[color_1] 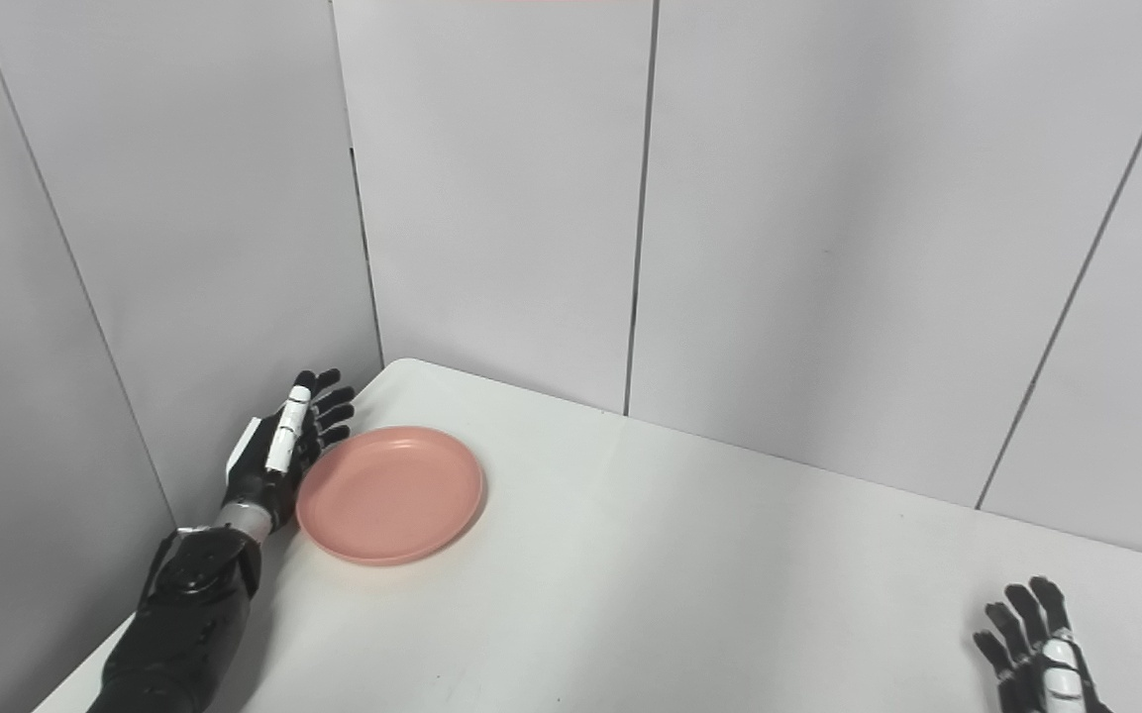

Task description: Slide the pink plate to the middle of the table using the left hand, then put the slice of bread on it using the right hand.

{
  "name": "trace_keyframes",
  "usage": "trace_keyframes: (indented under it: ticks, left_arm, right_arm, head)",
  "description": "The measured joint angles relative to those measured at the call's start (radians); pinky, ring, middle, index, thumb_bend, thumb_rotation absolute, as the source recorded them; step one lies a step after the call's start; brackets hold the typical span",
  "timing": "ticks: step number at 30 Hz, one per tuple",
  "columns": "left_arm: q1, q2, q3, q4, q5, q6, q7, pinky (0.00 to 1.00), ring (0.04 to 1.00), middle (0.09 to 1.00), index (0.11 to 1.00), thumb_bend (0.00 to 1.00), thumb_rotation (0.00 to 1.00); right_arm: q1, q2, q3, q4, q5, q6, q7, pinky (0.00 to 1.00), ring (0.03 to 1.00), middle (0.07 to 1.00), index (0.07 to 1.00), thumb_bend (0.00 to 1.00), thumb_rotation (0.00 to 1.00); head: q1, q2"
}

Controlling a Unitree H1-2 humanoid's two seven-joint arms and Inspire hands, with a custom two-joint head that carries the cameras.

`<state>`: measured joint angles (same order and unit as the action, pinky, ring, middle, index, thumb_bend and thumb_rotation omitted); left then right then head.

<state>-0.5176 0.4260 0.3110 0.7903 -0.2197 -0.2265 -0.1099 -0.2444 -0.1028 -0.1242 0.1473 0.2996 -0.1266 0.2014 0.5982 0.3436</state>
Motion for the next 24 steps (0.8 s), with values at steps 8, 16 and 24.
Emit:
trace_keyframes:
  ticks: [8, 16, 24]
  left_arm:
    - [0.0, -0.009, -0.012, 0.002, -0.01, 0.0, -0.031, 0.81, 0.854, 0.845, 0.834, 0.66, 0.95]
    - [0.001, -0.03, -0.019, -0.012, -0.021, 0.006, -0.046, 0.8, 0.852, 0.847, 0.832, 0.66, 0.93]
    - [0.005, -0.052, -0.025, -0.07, -0.032, 0.042, -0.061, 0.8, 0.872, 0.858, 0.833, 0.63, 0.94]
  right_arm:
    - [0.005, 0.001, 0.0, -0.007, 0.0, 0.0, -0.004, 0.93, 0.941, 0.954, 0.964, 0.47, 0.89]
    - [0.01, 0.0, 0.0, -0.013, 0.0, 0.0, -0.004, 0.94, 0.944, 0.953, 0.958, 0.46, 0.89]
    - [0.012, 0.0, 0.0, -0.015, 0.002, 0.0, -0.008, 0.95, 0.946, 0.961, 0.968, 0.46, 0.9]
  head:
    - [-0.002, 0.002]
    - [-0.005, 0.006]
    - [-0.003, 0.008]
